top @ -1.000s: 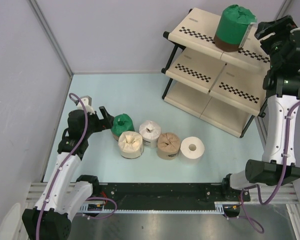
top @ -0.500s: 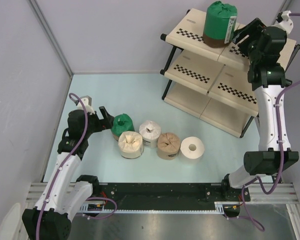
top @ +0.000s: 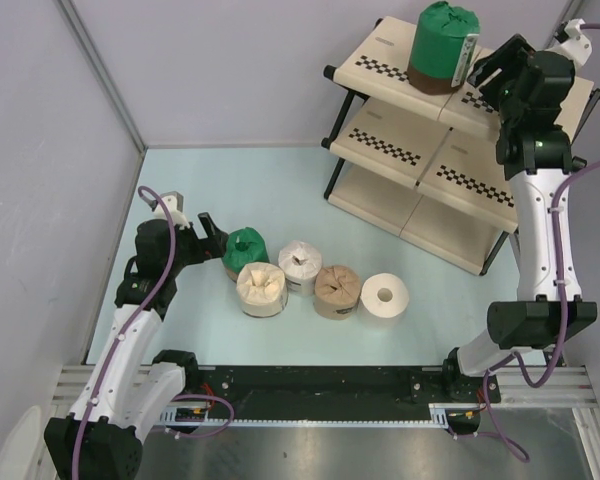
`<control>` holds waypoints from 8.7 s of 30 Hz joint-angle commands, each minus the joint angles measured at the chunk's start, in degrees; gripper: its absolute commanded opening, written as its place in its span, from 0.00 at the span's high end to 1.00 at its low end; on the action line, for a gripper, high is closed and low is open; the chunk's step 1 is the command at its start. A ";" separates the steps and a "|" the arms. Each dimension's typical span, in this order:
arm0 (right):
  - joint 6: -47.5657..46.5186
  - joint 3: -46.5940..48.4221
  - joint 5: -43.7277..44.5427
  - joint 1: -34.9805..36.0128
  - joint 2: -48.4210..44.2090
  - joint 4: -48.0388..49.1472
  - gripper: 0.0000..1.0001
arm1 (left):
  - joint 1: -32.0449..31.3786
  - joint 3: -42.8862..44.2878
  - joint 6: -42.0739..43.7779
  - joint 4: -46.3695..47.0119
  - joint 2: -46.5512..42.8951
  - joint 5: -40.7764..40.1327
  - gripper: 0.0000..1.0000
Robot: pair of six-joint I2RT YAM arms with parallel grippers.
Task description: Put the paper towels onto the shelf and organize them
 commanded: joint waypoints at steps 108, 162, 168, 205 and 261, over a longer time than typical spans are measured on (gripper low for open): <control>-5.92 -9.63 -9.55 49.63 26.47 0.00 0.73 | 0.71 -1.85 -2.57 -0.07 -4.32 -0.01 0.00; -16.30 14.90 11.57 4.98 -11.51 -15.57 0.78 | 0.80 -1.41 -2.39 0.11 -2.21 2.02 0.00; -14.63 14.98 3.48 0.94 -9.40 -15.57 0.78 | 0.89 -1.41 -2.30 0.29 -2.21 2.02 0.00; -4.35 12.70 -15.85 -9.35 -3.42 -10.04 0.28 | 0.97 -1.50 -2.39 0.11 -1.68 2.37 0.00; -8.21 7.24 -24.04 10.43 2.55 6.31 0.56 | 0.97 -1.41 -2.22 0.02 -0.18 2.90 0.00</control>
